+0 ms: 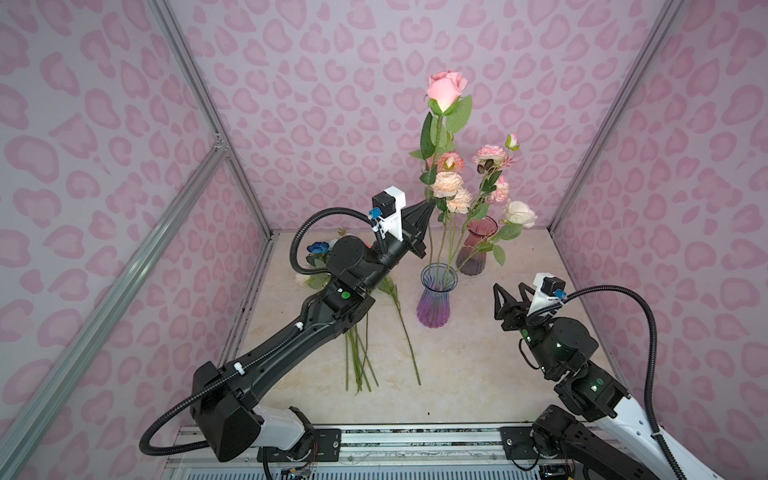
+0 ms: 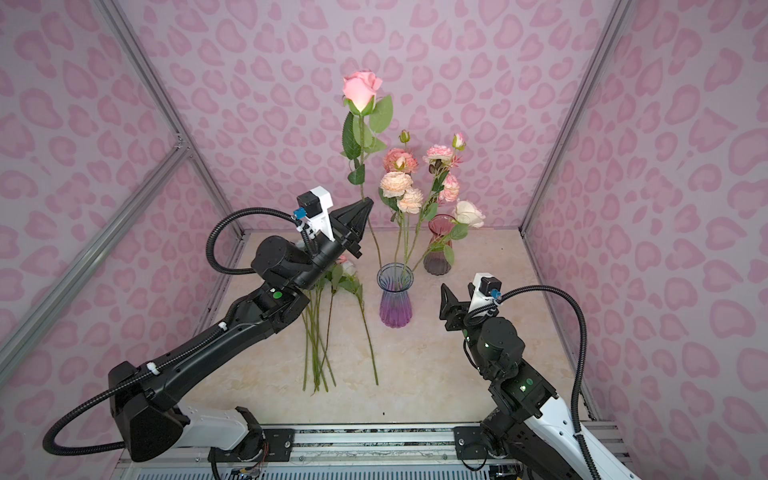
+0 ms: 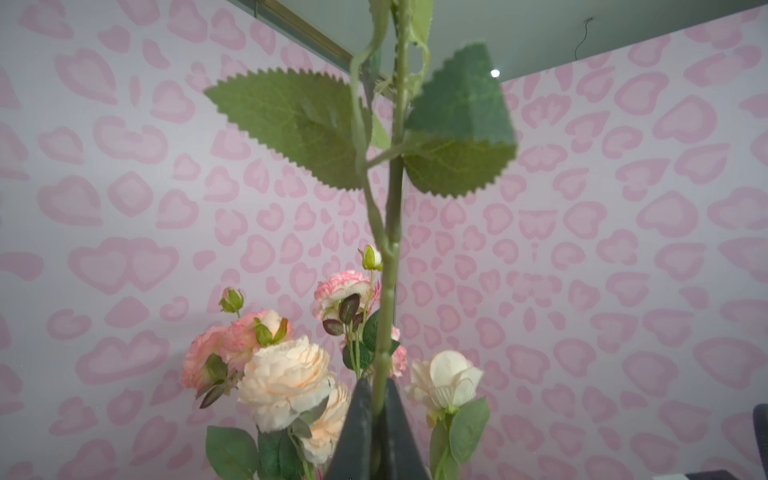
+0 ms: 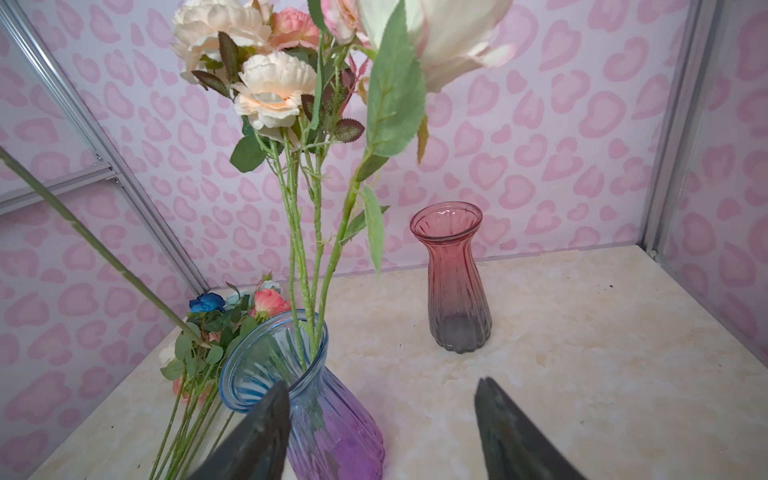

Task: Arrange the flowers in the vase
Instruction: 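Carry the pink rose over the purple-blue vase and lower its stem in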

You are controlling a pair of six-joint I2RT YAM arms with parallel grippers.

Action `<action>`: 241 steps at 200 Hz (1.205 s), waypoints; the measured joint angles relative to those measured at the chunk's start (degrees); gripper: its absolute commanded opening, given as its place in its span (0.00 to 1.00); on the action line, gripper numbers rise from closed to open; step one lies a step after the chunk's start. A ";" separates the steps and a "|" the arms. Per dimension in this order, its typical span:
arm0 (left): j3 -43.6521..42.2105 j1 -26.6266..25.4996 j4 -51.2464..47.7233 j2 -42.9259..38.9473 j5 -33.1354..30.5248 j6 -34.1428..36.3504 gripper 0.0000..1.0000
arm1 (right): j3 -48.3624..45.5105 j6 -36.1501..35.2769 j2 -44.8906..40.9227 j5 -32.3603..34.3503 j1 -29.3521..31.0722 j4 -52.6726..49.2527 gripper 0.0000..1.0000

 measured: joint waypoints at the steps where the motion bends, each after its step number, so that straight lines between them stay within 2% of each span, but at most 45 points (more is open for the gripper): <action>1: -0.07 -0.04 0.00 0.17 -0.02 0.00 0.03 | -0.04 0.02 -0.07 0.04 -0.02 0.00 0.71; 72: -5.64 -1.07 3.17 4.92 -0.17 -2.58 0.03 | -2.60 1.68 -2.34 1.11 -1.51 -0.02 0.71; 98: -6.58 -2.14 3.19 6.25 -0.35 -2.78 0.03 | -2.62 1.70 -0.96 -0.57 -1.88 -0.24 0.71; 121: -8.26 -4.46 2.95 7.17 -0.33 0.24 0.03 | -2.62 2.10 0.11 -2.21 -1.88 -0.55 0.71; 154: -10.01 -7.17 2.19 8.11 -3.48 6.01 0.03 | -2.62 2.27 1.20 -3.72 -1.88 -0.74 0.71; 170: -11.32 -7.34 1.95 8.17 -5.01 7.65 0.06 | -2.62 2.62 1.20 -4.44 -1.88 -0.72 0.72; 222: -13.73 -7.32 -0.44 8.44 -7.63 8.83 0.15 | -2.73 2.69 1.44 -5.11 -1.90 -0.74 0.72; 241: -13.88 -7.37 -1.27 8.44 -7.82 8.81 0.15 | -2.75 2.71 1.64 -5.33 -1.90 -0.79 0.72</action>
